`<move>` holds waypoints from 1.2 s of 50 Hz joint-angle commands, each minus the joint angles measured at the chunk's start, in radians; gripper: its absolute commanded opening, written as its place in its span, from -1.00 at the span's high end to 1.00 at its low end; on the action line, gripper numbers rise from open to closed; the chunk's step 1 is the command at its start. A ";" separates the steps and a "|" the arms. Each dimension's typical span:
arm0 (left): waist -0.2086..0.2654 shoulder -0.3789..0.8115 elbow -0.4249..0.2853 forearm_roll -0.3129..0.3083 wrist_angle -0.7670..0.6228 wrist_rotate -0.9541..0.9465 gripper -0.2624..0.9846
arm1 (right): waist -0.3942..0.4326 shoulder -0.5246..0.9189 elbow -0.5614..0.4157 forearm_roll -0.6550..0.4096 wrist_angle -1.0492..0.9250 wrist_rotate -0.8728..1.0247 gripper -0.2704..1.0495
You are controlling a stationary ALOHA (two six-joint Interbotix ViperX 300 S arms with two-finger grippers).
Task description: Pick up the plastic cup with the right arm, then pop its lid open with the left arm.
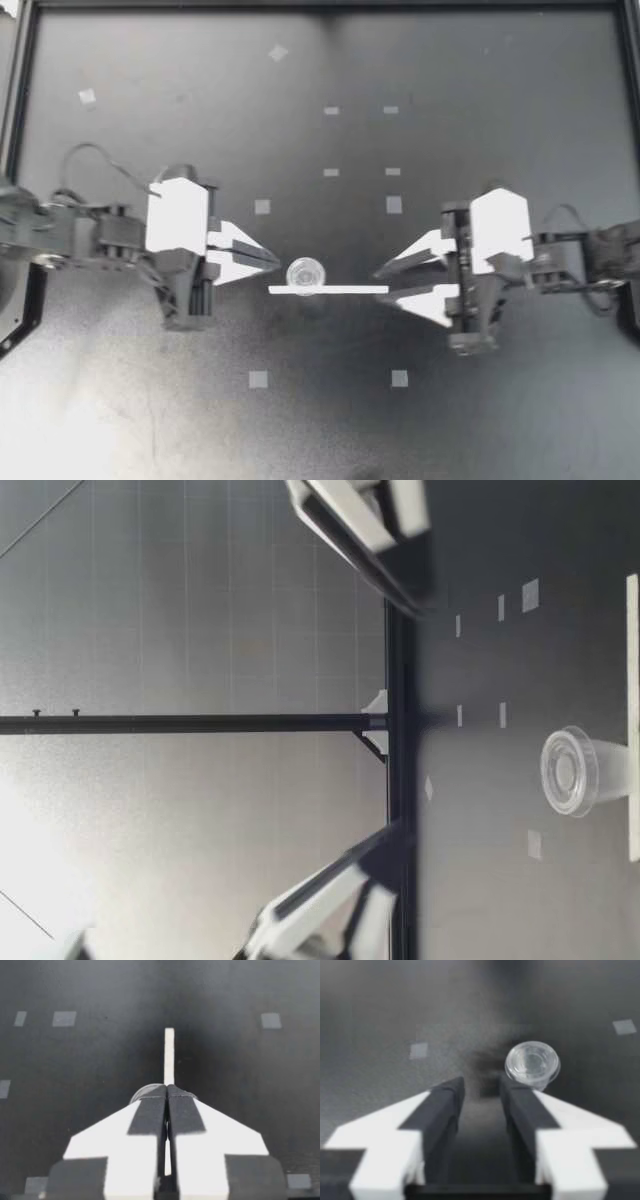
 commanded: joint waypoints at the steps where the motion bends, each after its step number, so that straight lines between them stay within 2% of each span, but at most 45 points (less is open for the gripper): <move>1: 0.003 0.032 -0.035 0.002 -0.021 0.009 0.63 | -0.015 0.044 -0.038 0.011 -0.012 0.002 -0.19; 10: 0.008 0.138 -0.071 0.002 -0.029 0.020 0.63 | -0.046 0.155 -0.094 0.029 -0.011 0.002 -0.21; 20: 0.009 0.199 -0.089 0.002 -0.032 0.026 0.63 | -0.066 0.215 -0.144 0.031 -0.009 -0.006 -0.30; 27: 0.009 0.216 -0.086 0.000 -0.046 0.026 0.63 | -0.066 0.259 -0.181 0.028 0.009 -0.005 -0.39; 60: 0.023 0.249 -0.057 0.002 -0.080 0.028 0.63 | -0.066 0.367 -0.270 0.026 0.041 -0.003 -0.41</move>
